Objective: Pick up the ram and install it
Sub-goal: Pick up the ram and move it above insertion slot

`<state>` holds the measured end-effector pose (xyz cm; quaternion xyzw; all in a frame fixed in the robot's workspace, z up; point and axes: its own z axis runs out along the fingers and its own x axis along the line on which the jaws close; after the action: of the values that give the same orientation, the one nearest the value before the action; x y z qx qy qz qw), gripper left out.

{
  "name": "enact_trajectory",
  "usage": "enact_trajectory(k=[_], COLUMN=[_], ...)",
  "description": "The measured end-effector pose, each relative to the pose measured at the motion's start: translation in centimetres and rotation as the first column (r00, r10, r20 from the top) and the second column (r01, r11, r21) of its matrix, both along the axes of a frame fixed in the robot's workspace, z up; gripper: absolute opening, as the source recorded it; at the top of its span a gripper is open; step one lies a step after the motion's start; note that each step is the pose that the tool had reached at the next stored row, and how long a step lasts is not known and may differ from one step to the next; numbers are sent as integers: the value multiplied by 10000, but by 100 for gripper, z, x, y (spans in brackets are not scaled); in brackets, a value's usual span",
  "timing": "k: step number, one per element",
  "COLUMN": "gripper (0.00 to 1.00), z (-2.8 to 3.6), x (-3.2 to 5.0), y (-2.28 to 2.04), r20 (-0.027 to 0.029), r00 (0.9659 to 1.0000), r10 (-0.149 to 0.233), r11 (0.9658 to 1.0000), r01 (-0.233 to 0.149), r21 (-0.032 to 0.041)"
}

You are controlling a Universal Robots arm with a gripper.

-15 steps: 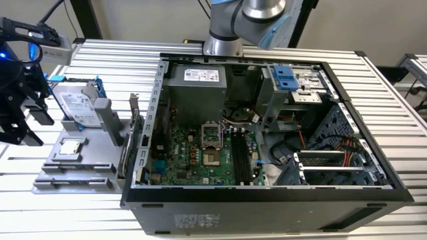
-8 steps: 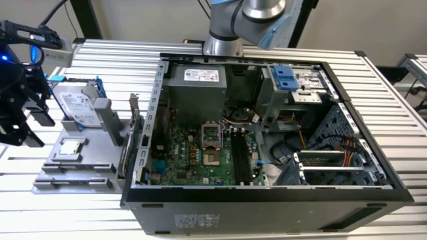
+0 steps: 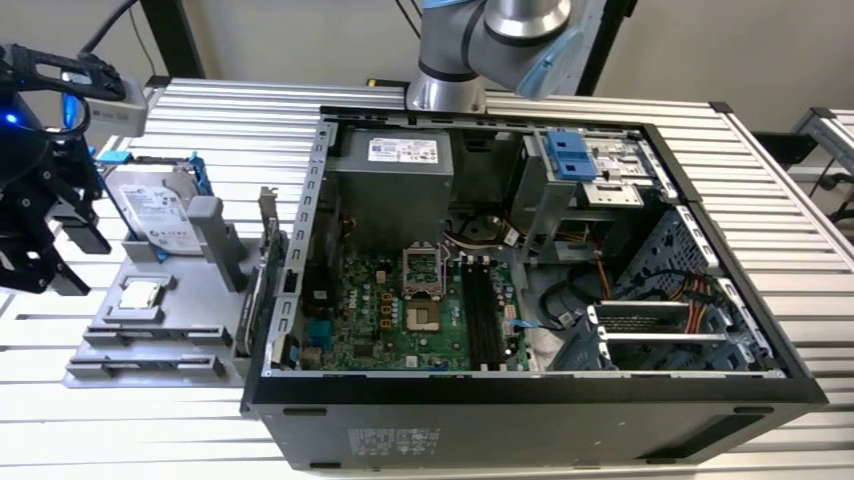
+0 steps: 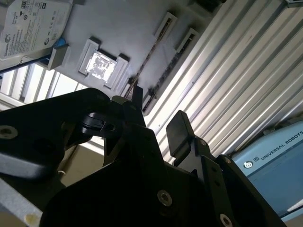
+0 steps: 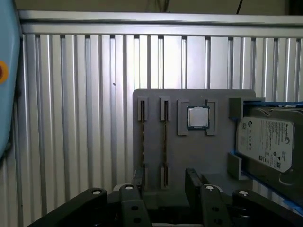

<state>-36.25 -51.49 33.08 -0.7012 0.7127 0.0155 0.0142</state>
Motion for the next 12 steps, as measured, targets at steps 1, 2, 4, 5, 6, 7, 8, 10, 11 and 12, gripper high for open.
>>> enact_trajectory(k=[1, 2, 4, 5, 6, 7, 8, 10, 11, 12], gripper=[100, 100, 100, 100, 100, 100, 100, 100, 100, 100], z=[-5, -10, -19, -23, -28, -33, -38, -46, -50, -55], x=[0, 0, 0, 0, 0, 0, 0, 0, 0, 0], y=[0, 0, 0, 0, 0, 0, 0, 0, 0, 0], r20=[0, 0, 0, -1, -1, -1, 0, -1, -1, 0], r00=[10000, 10000, 10000, 10000, 10000, 10000, 10000, 10000, 10000, 10000], r10=[0, 0, 0, 0, 0, 0, 0, 0, 0, 0], r11=[10000, 10000, 10000, 10000, 10000, 10000, 10000, 10000, 10000, 10000], r01=[0, 0, 0, 0, 0, 0, 0, 0, 0, 0], r21=[0, 0, 0, 0, -1, 0, 0, -1, -1, 0])
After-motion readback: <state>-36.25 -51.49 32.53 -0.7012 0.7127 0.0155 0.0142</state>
